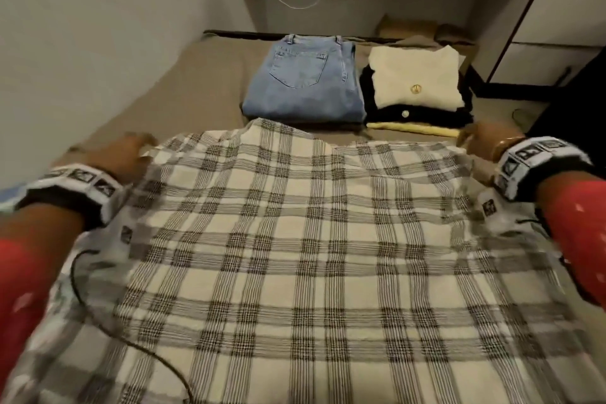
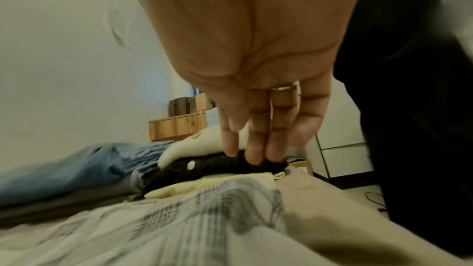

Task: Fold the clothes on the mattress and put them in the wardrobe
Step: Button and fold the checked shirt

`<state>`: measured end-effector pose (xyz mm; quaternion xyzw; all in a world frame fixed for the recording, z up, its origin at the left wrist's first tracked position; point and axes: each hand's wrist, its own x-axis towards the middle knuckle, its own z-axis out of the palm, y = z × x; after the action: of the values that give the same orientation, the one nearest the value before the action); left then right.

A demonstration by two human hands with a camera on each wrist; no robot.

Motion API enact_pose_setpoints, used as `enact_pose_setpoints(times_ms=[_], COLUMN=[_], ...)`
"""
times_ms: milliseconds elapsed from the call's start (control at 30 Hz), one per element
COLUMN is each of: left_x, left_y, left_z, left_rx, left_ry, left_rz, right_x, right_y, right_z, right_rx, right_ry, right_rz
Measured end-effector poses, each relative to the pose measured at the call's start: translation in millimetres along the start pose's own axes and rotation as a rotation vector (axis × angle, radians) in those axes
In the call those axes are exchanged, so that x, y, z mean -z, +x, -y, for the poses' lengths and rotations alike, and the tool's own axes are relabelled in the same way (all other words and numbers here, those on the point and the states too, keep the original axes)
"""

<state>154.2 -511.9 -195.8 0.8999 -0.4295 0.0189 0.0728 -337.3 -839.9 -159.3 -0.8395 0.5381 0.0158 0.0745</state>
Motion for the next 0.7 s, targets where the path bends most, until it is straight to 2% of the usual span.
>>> enact_pose_setpoints(times_ms=[67,167,367,500,533,633,700], left_x=[-8.2,-20.0,-34.0,-36.8,-33.8,-21.3,-20.9], left_y=[14.3,29.6,60.4,64.2,65.4,62.9,62.9], left_z=[-24.6,-32.1,-20.3,-14.1,-11.1,-1.9,0.5], left_rx=[-0.008,0.136,0.287,0.353,0.358,0.419,0.407], left_ry=[0.034,-0.053,-0.099,-0.067,-0.009,0.098,0.031], left_rz=[0.021,0.012,-0.002,0.111,0.093,-0.094,-0.080], right_x=[-7.5,-23.3,-52.3,-56.9,-54.6,-52.5,-55.5], right_y=[21.9,49.4,92.8,106.7,105.7,113.0,116.9], right_z=[21.2,42.0,35.8,24.4,20.9,9.1,9.8], right_rx=[0.088,0.186,0.205,0.220,0.217,0.170,0.171], right_ry=[-0.125,-0.251,-0.371,-0.421,-0.442,-0.543,-0.567], right_rz=[0.005,0.023,0.148,0.135,0.131,0.139,0.147])
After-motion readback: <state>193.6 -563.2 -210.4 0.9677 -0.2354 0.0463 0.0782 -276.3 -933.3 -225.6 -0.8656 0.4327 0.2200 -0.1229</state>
